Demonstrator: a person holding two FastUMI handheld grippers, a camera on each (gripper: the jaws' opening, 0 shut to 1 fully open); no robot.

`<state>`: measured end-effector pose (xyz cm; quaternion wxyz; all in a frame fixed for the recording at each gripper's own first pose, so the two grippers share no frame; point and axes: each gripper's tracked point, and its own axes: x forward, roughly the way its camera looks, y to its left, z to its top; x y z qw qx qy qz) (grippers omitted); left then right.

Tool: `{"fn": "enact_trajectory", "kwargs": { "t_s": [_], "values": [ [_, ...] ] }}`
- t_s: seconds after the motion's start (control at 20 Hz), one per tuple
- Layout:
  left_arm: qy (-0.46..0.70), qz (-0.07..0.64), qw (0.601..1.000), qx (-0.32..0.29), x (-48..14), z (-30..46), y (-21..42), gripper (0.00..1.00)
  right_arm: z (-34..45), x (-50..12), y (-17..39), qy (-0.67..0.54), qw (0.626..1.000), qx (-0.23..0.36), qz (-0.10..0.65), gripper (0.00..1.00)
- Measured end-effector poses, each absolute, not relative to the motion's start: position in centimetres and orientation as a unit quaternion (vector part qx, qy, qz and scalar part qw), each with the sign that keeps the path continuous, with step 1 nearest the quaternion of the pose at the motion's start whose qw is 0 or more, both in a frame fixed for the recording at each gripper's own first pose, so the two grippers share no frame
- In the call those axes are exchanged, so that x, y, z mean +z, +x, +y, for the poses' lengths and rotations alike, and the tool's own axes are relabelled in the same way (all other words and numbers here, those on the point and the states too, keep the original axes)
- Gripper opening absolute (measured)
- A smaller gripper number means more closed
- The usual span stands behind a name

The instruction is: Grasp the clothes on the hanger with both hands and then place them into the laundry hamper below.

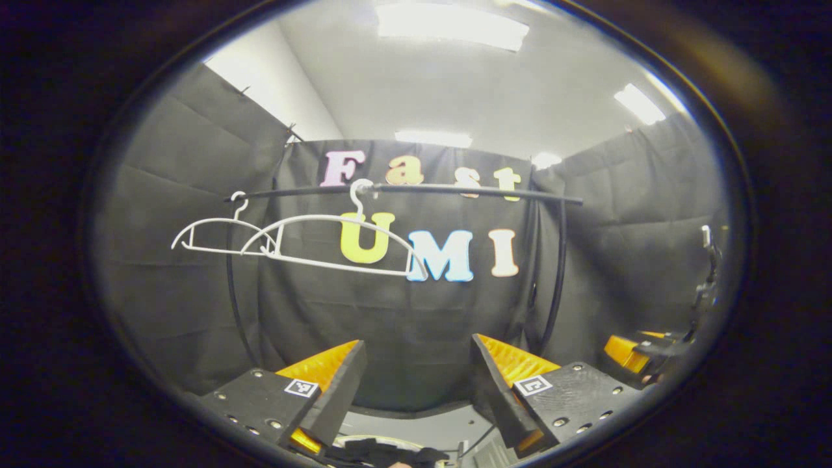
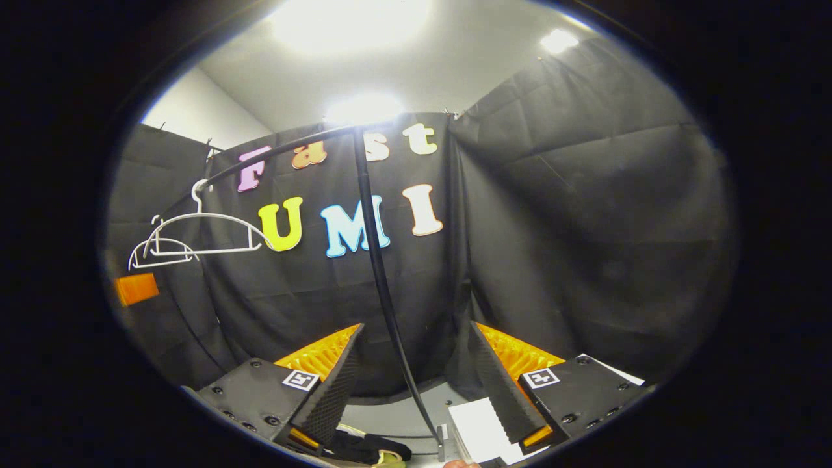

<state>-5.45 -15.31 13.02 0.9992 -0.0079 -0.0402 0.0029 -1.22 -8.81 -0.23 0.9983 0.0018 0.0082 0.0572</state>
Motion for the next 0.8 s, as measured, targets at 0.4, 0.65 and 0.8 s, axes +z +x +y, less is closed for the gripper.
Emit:
{"fn": "enact_trajectory", "kwargs": {
  "t_s": [0.4, 0.65, 0.8],
  "values": [
    [-0.021, -0.086, 0.995, 0.054, 13.8, -14.4, -9.2, 0.93, -11.6, 0.7, -3.3, 0.012, 0.997, 0.068, -0.037, 0.98],
    [-0.028, -0.055, 0.995, 0.081, 11.0, -13.8, -9.9, 0.94, -11.8, -1.1, -4.1, -0.001, 0.996, 0.081, -0.021, 0.98],
    [-0.028, -0.045, 0.995, 0.087, 10.2, -13.7, -10.6, 0.94, -11.2, -1.7, -4.4, -0.005, 0.996, 0.093, -0.01, 0.98]
  ]
}}
